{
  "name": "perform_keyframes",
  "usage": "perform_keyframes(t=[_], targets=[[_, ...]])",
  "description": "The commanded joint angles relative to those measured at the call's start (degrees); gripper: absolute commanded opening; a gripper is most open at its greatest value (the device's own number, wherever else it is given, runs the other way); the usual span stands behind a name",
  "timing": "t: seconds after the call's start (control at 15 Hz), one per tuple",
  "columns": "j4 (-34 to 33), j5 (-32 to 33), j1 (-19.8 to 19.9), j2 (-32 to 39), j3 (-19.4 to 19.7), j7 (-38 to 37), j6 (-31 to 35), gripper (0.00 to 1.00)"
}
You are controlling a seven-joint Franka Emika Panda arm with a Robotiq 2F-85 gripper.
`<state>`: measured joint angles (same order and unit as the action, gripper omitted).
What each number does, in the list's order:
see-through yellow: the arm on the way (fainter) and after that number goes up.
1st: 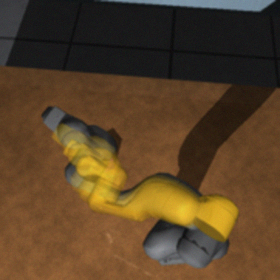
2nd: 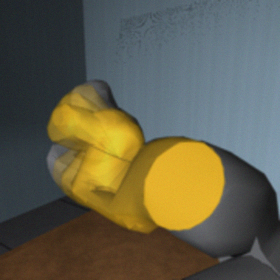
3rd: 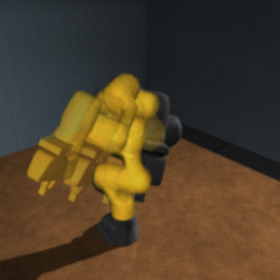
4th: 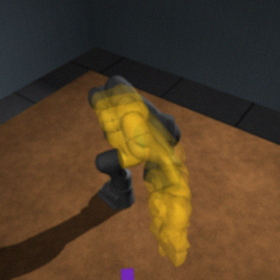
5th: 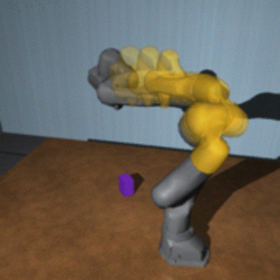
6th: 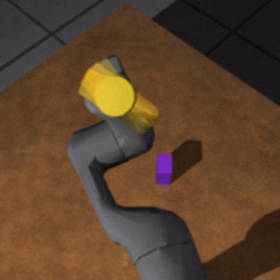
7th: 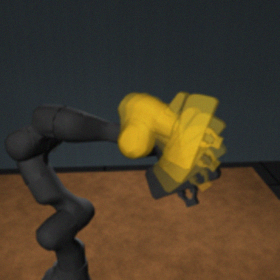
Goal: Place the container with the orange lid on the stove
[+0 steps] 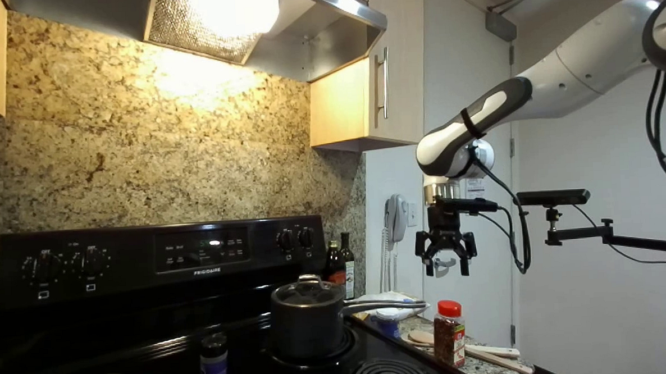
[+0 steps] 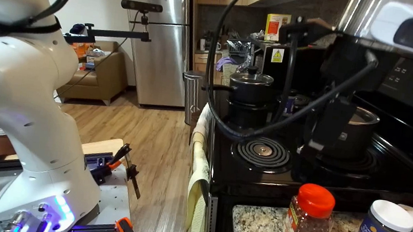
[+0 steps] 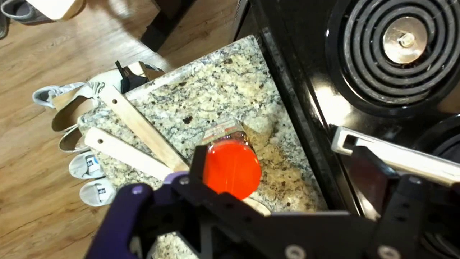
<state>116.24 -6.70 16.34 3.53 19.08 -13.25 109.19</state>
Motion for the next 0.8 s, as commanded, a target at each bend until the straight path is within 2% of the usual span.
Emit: perform_keyframes(t=[0.0, 0.2, 0.33, 0.47, 0.73], targets=[[0.27, -0.62, 0.69, 0.93, -0.4, 0.82, 0.16, 1.0], [0.34, -0.88, 0.71, 1.7, -0.43, 1.35, 0.29, 1.0], [-1.19, -0.08, 1.05, 4.75, -0.33, 3.67, -1.04, 1.0], [-3.79, 0.84, 1.84, 5.14, 0.26, 6.24, -5.74, 1.0], [-9.22, 3.15, 3.42, 7.65, 0.91, 12.92, -9.83, 1.0]])
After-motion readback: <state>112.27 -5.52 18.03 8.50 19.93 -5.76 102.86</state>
